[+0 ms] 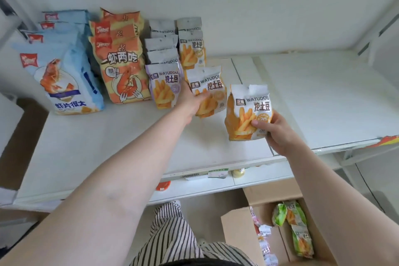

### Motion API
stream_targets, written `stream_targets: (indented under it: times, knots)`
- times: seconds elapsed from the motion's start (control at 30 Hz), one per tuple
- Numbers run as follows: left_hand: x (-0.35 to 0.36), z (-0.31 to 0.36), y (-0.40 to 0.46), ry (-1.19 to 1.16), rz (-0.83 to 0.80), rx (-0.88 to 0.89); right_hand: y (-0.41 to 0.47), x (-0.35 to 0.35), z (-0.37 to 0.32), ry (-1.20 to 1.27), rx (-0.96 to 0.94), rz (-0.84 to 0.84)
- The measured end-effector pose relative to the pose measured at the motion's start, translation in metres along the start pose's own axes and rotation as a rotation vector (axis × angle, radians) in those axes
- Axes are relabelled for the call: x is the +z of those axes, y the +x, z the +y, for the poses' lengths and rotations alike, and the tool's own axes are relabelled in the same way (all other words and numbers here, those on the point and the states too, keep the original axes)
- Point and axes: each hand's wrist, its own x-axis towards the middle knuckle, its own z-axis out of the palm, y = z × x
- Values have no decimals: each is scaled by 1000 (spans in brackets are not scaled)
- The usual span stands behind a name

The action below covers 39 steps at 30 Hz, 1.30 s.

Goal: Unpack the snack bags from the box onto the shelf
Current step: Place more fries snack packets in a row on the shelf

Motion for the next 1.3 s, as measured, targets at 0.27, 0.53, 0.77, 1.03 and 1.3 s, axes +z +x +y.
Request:
stream_targets:
  times: [0.27,0.53,0.77,1.03,1.3]
  knots:
    - [0,7,29,65,-353,-211,40,15,41,-65,33,-86]
    - [-12,46,50,692,-375,300,69,26,46,-60,6,-32]
    - [-8,51,55,911,-442,368,75,37,49,-36,-58,39]
    - [4,44,53,1017,-312,451,94,41,51,-121,-103,-94]
    - [2,50,55,924,-339,442,109,21,39,-460,-168,-24]
